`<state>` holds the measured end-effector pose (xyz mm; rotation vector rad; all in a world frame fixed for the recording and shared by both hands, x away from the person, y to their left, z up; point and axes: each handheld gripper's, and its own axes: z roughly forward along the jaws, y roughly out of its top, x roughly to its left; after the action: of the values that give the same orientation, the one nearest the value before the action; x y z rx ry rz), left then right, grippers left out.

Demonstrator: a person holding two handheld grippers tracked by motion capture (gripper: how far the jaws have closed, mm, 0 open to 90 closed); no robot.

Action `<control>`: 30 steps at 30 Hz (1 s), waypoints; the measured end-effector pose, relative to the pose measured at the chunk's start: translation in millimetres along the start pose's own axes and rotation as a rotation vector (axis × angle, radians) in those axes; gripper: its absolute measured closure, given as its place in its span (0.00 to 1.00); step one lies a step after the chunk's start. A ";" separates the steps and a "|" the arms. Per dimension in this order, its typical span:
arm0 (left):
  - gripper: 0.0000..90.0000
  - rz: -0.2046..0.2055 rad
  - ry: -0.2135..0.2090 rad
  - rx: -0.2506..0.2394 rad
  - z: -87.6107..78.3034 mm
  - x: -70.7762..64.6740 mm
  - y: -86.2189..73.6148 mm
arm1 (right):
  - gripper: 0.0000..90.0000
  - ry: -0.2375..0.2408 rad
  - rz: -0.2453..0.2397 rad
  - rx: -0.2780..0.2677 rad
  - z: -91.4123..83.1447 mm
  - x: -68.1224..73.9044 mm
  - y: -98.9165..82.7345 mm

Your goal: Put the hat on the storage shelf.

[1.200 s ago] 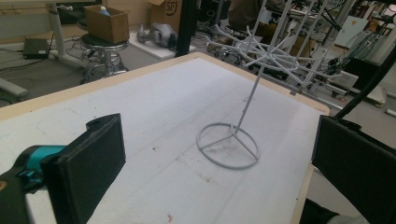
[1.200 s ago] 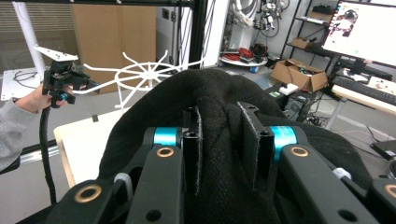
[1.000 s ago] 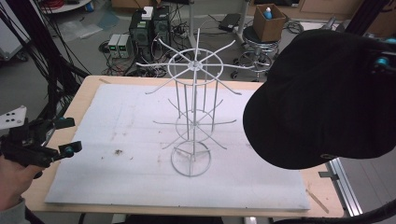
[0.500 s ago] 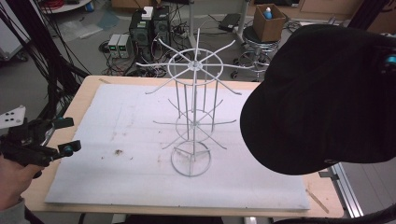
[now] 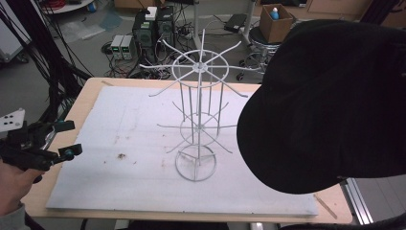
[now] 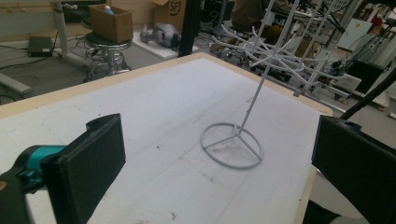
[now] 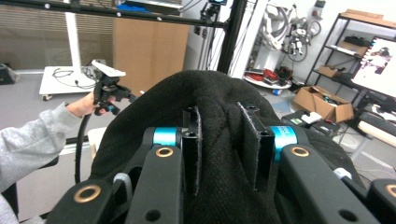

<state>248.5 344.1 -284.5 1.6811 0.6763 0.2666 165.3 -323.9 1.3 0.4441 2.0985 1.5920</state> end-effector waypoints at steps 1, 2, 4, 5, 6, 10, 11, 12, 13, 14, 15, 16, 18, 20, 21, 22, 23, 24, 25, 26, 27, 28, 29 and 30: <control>0.03 0.000 0.001 0.000 -0.3 0.1 0.1 | 0.81 0.005 -0.011 0.000 0.8 0.8 1.0; 0.03 0.001 0.001 -0.001 -0.5 0.4 0.2 | 0.81 0.012 -0.018 -0.001 2.3 4.3 3.4; 0.03 0.000 0.003 -0.002 -0.5 0.9 0.1 | 0.81 0.020 -0.026 0.001 2.7 6.8 5.6; 0.03 -0.001 0.003 0.000 -0.4 1.2 0.0 | 0.81 0.020 -0.026 0.001 2.7 6.8 5.6; 0.03 -0.003 0.002 0.000 -0.1 1.4 -0.2 | 0.81 0.028 -0.037 0.002 2.2 9.6 8.3; 0.03 -0.004 0.002 0.004 1.1 1.6 -0.8 | 0.81 0.036 -0.044 -0.005 0.0 12.9 12.2; 0.03 -0.005 0.003 0.002 1.5 1.3 -0.9 | 0.80 0.037 -0.042 -0.008 -0.9 13.8 13.3; 0.03 -0.005 0.003 0.002 1.7 1.3 -0.9 | 0.80 0.038 -0.049 -0.016 -1.4 14.3 14.4; 0.03 -0.004 0.002 0.002 1.7 1.2 -1.0 | 0.81 0.035 -0.052 -0.020 -1.5 14.6 14.9; 0.03 -0.002 0.002 0.004 1.7 1.2 -1.0 | 0.80 0.037 -0.049 -0.025 -1.3 14.7 15.3; 0.03 -0.001 0.002 0.005 1.5 1.1 -1.0 | 0.81 0.046 -0.052 -0.028 1.0 14.5 15.7; 0.03 0.000 0.004 0.007 1.3 1.1 -1.1 | 0.81 0.053 -0.051 -0.027 2.4 14.6 15.9; 0.03 -0.001 0.011 0.005 -0.5 1.3 -1.0 | 0.80 0.062 -0.055 -0.018 6.8 14.2 16.9; 0.03 -0.004 0.016 -0.003 -3.0 2.6 -0.9 | 0.80 0.072 -0.059 -0.011 11.5 13.7 18.4; 0.03 -0.003 0.016 -0.004 -3.7 3.3 -0.9 | 0.80 0.080 -0.062 -0.012 13.0 13.6 19.0; 0.03 -0.006 0.018 -0.008 -4.4 3.7 -1.0 | 0.80 0.080 -0.062 -0.012 13.0 13.6 19.0; 0.03 -0.007 0.019 -0.008 -5.2 4.4 -1.1 | 0.80 0.092 -0.064 -0.020 16.9 13.4 20.8; 0.03 -0.011 0.019 -0.010 -5.4 4.5 -1.2 | 0.80 0.095 -0.063 -0.023 17.9 13.3 21.4; 0.03 -0.009 0.020 -0.010 -5.8 5.0 -1.2 | 0.80 0.095 -0.063 -0.023 17.9 13.3 21.4; 0.03 -0.010 0.020 -0.011 -6.0 5.1 -1.2 | 0.80 0.102 -0.066 -0.030 21.6 12.8 22.9; 0.03 -0.011 0.019 -0.011 -6.1 5.1 -1.2 | 0.80 0.104 -0.067 -0.031 23.0 12.3 23.2; 0.03 -0.009 0.019 -0.012 -5.9 5.0 -1.2 | 0.80 0.107 -0.065 -0.031 25.0 12.1 23.4; 0.03 -0.009 0.018 -0.011 -5.8 4.9 -1.2 | 0.80 0.107 -0.065 -0.031 25.0 12.1 23.4; 0.03 -0.011 0.018 -0.010 -5.4 4.5 -1.2 | 0.80 0.112 -0.065 -0.030 27.3 11.8 23.4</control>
<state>249.0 351.2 -285.3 1.6665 0.6962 0.2767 169.8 -289.3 15.8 0.2797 2.1447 1.6427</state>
